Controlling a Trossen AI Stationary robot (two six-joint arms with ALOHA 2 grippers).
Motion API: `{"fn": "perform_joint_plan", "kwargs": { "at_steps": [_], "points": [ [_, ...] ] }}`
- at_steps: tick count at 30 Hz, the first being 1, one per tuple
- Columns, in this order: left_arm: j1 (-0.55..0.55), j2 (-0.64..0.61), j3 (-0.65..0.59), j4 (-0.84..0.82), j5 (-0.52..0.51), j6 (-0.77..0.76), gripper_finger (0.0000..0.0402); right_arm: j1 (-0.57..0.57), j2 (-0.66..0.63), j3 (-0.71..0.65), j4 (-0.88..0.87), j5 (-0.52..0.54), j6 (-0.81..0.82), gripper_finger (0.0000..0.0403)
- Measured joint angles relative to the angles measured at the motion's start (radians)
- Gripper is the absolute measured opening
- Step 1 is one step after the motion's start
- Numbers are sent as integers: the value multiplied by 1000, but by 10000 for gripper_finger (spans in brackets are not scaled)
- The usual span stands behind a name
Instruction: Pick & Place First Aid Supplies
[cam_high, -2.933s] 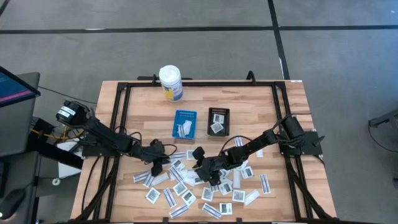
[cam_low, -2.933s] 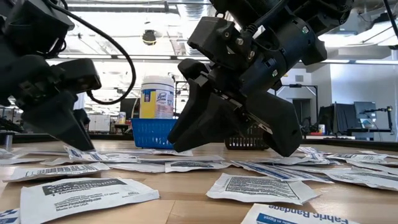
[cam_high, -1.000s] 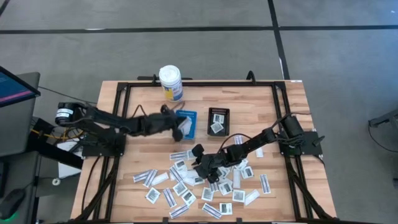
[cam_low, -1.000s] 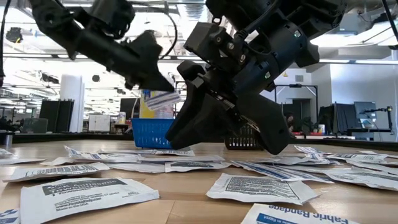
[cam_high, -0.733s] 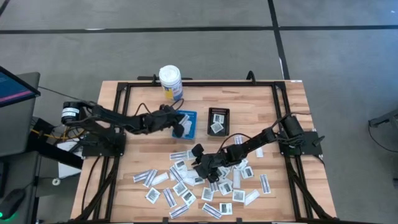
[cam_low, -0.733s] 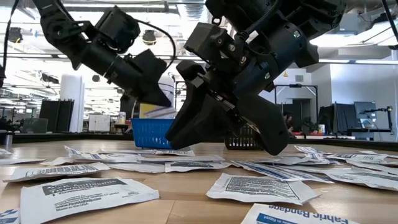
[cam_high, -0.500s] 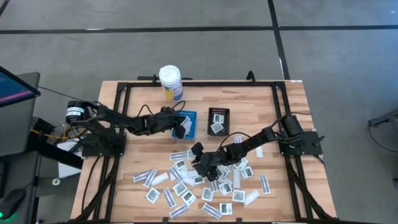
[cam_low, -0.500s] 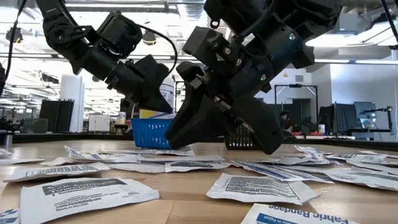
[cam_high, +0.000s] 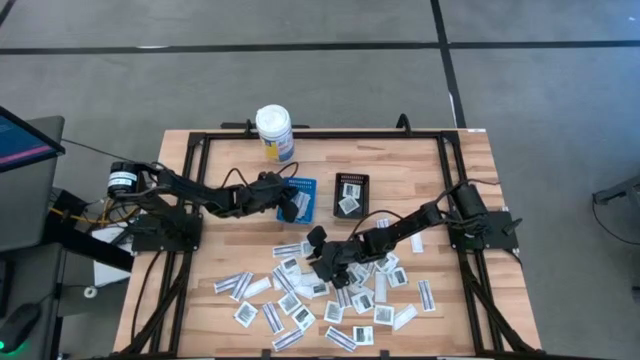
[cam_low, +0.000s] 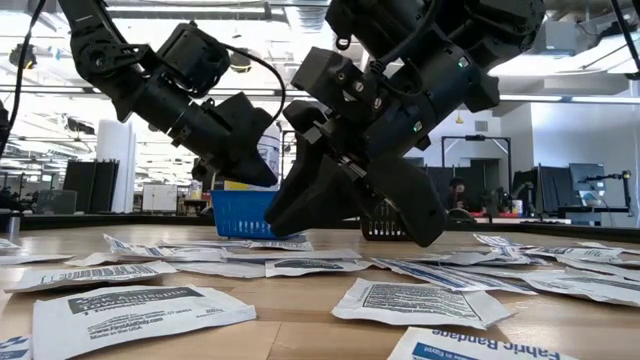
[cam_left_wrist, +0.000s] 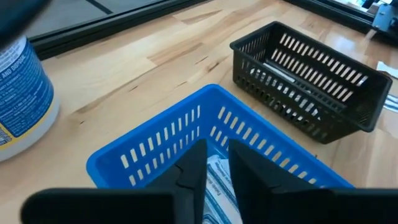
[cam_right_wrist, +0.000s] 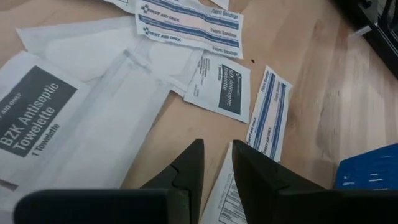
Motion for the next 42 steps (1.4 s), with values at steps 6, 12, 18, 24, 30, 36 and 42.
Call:
{"fn": "perform_joint_plan", "kwargs": {
  "at_steps": [6, 12, 18, 24, 30, 36, 42],
  "points": [
    [-23, -17, 1, 46, 95, 2, 85, -1, 0, 0, 2, 0, -11, 77],
    [-123, -23, 1, 53, 247, -6, 81, -9, 0, 0, 6, 0, -11, 77],
    [-276, -23, 1, 49, 257, -9, 81, -11, 0, 0, 6, 0, -11, 77],
    [-390, -23, 1, 23, 239, -88, 75, -8, 0, 0, 6, 0, -2, 77],
    [-458, -23, 0, -260, 124, -240, 70, -10, 0, 0, 20, 0, 73, 77],
    [-478, -23, 0, -366, 55, -341, 73, -29, 0, 0, 96, 0, 191, 77],
    [-477, -23, 0, -432, 21, -376, 73, -65, 0, 0, 154, 0, 328, 77]
  ]
}}
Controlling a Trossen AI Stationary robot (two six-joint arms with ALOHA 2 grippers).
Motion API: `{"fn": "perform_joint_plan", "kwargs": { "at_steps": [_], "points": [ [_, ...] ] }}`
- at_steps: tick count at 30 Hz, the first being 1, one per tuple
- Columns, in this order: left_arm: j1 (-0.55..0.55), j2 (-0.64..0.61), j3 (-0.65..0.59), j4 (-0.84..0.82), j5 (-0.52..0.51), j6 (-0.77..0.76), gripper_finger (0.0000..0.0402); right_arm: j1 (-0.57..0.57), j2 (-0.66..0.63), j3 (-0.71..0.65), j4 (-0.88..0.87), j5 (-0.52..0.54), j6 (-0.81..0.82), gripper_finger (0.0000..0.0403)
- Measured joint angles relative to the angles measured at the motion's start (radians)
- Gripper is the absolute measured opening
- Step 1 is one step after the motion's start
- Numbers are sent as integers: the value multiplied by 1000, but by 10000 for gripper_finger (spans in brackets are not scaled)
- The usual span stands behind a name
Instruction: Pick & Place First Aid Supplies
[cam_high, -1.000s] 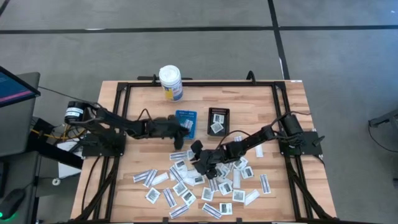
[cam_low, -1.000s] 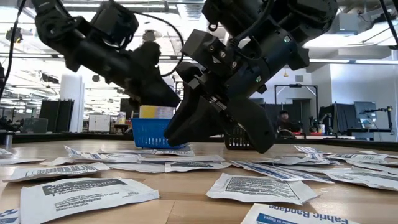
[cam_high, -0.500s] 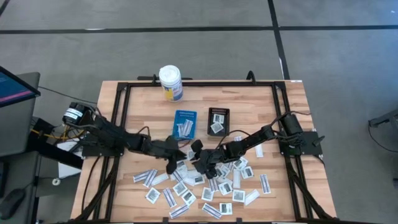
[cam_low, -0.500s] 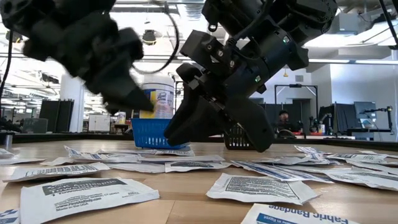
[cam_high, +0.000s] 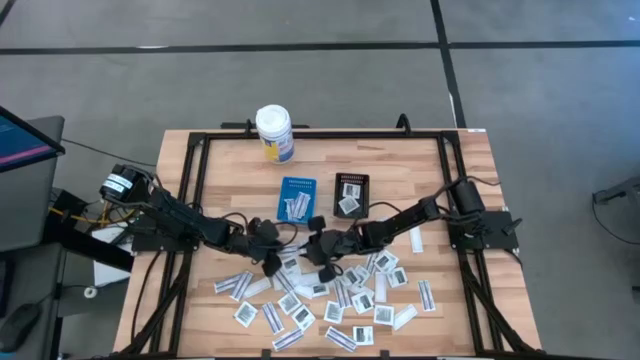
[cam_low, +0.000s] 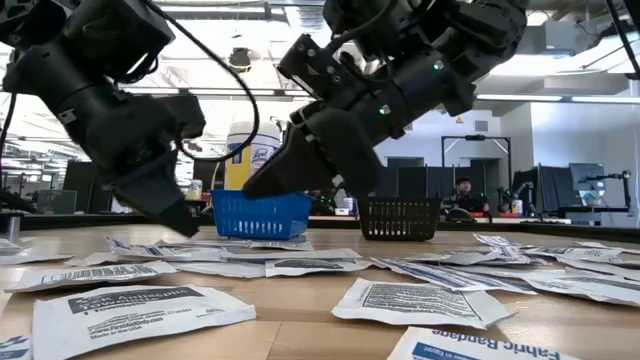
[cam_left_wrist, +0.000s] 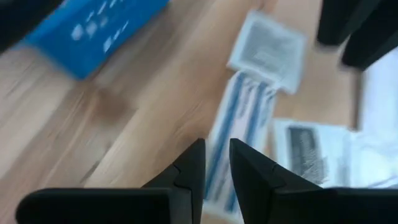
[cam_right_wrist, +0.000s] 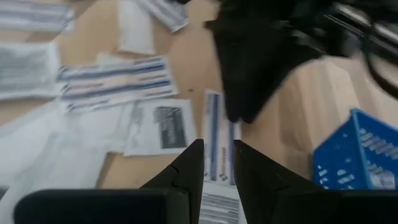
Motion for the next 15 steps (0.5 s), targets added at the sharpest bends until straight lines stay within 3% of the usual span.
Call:
{"fn": "perform_joint_plan", "kwargs": {
  "at_steps": [15],
  "points": [
    [-4, -3, 5, -93, 16, -89, 74, 6, 0, 0, -1, -7, 90, 77]
  ]
}}
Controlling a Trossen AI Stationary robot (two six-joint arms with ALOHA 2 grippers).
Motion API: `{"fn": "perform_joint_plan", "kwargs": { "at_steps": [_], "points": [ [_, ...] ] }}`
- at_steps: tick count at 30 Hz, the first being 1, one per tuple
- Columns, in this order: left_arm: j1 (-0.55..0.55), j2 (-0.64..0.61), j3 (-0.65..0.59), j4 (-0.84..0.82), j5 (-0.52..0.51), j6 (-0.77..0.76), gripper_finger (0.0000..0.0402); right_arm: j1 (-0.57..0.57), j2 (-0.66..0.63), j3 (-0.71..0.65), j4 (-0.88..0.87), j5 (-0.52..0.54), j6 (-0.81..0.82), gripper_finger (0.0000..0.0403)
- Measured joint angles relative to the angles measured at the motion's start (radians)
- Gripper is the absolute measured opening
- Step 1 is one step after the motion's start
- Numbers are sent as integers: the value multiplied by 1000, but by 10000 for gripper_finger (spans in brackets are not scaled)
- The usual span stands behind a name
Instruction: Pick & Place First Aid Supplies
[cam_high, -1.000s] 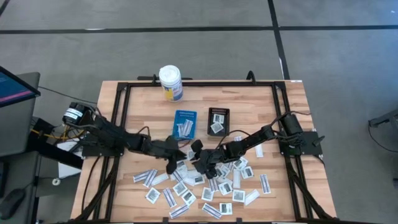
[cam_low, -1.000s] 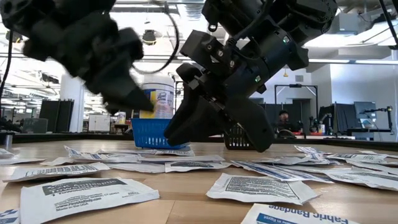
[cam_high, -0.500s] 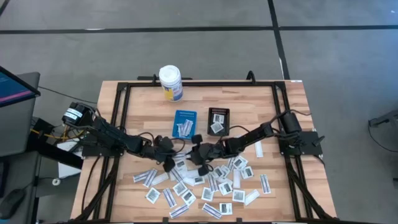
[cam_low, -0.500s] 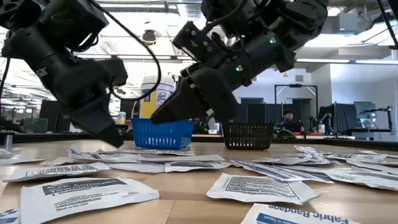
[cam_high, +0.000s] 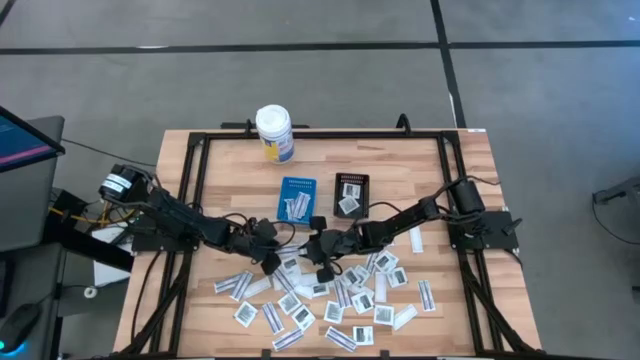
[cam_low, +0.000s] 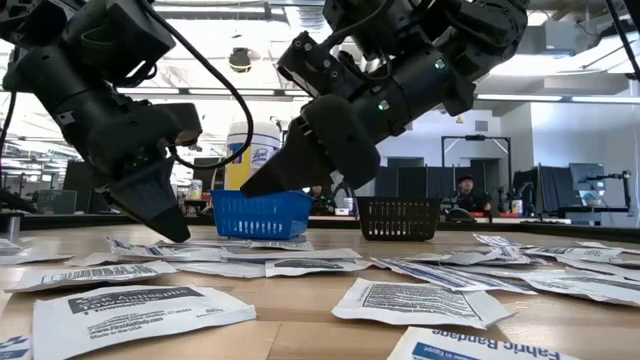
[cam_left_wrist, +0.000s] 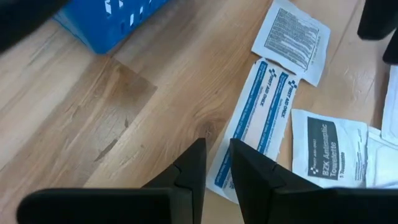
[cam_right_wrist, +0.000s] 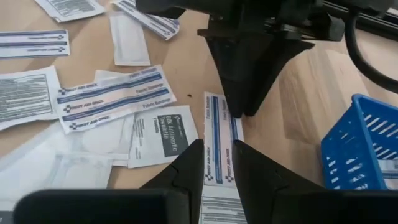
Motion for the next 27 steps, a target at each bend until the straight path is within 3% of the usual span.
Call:
{"fn": "perform_joint_plan", "kwargs": {
  "at_steps": [5, 10, 16, 20, 27],
  "points": [
    [-3, 0, 0, -23, 5, -1, 74, 4, 4, 0, 11, 1, 50, 73],
    [-5, -33, -2, -71, 25, -1, 74, 6, 96, 35, 49, -7, 67, 54],
    [-32, -114, -8, -163, 45, -9, 69, 6, 147, 128, -116, 79, 58, 25],
    [-54, -124, -13, -175, 7, -40, 67, 3, 145, 153, -191, 81, 99, 3],
    [-61, -127, -73, -99, -60, -87, 66, -9, 143, 152, -199, 38, 104, 2]
  ]
}}
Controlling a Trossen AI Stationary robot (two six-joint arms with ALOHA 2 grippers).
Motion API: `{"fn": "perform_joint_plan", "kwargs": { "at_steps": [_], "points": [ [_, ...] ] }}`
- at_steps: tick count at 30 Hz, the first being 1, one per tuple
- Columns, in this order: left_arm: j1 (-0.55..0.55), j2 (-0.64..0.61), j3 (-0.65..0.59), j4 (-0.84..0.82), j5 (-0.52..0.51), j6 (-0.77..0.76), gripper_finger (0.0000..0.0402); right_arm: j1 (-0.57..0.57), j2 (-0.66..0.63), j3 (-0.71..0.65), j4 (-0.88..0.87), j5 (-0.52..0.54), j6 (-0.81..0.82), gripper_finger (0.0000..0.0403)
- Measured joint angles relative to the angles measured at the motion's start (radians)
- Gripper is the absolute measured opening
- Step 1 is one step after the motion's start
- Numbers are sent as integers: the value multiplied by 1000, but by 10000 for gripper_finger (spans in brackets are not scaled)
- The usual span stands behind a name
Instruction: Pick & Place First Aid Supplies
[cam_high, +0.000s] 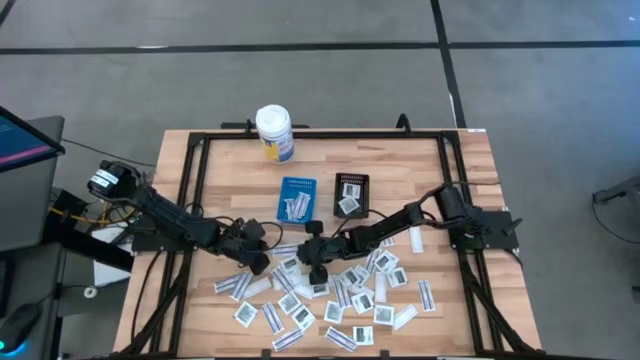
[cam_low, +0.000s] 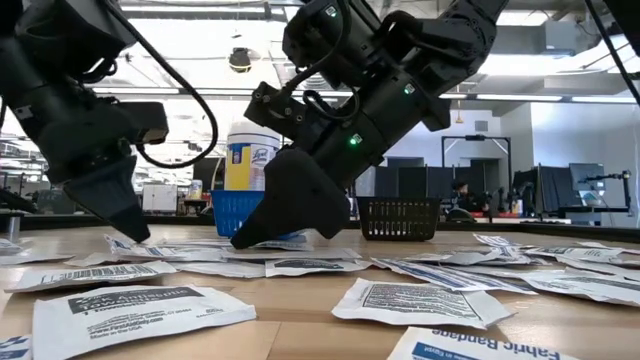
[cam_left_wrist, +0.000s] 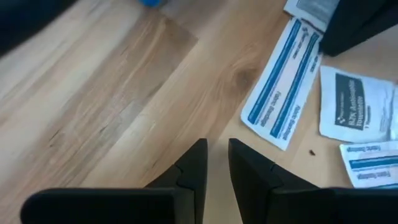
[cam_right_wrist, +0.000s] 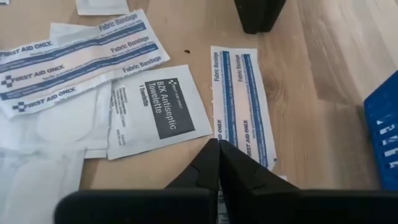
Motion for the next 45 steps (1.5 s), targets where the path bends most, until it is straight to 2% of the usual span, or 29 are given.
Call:
{"fn": "perform_joint_plan", "kwargs": {
  "at_steps": [4, 11, 21, 45],
  "points": [
    [3, 2, -28, 134, -6, 1, 66, -6, 0, -1, 4, -4, 0, 3],
    [2, 37, -76, 261, 0, -34, 66, -8, 0, -4, 15, -4, -11, 1],
    [-1, 105, -87, 356, -6, -67, 95, -14, 3, -4, 34, -8, -36, 1],
    [-18, 104, -97, 350, 42, -76, 106, -18, 3, -3, 13, 15, 25, 0]
  ]
}}
